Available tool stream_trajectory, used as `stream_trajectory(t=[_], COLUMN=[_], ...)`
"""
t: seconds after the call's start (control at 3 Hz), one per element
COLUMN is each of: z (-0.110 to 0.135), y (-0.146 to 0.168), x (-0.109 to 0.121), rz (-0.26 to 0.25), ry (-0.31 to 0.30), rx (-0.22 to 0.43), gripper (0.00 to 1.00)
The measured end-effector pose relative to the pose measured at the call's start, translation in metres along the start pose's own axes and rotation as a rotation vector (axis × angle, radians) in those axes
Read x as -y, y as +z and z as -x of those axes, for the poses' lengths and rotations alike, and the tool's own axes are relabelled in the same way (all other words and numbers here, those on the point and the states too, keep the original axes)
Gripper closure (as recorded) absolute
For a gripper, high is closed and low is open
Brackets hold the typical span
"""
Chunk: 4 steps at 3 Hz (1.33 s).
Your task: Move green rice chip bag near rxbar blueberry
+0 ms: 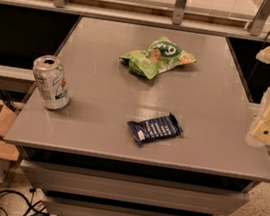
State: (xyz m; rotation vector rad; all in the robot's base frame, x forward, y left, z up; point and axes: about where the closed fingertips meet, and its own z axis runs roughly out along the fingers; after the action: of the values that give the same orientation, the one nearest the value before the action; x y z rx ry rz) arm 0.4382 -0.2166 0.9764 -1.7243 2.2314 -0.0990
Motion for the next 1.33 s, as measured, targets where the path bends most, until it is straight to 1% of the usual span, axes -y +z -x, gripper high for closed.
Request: stream_trajectory(t=[0.33,0.67,1.0,1.33], z=[0.000,0.009,0.025,0.047], y=[0.000,0.006,0.023,0.044], x=[0.000,0.015,0.045,0.077], rz=[0.000,0.004,0.026,0.033], ry=[0.000,-0.058,-0.150,-0.236], rx=[0.000,0.032,0.074,0.116], gripper=[0.00,0.00,0.00,0.00])
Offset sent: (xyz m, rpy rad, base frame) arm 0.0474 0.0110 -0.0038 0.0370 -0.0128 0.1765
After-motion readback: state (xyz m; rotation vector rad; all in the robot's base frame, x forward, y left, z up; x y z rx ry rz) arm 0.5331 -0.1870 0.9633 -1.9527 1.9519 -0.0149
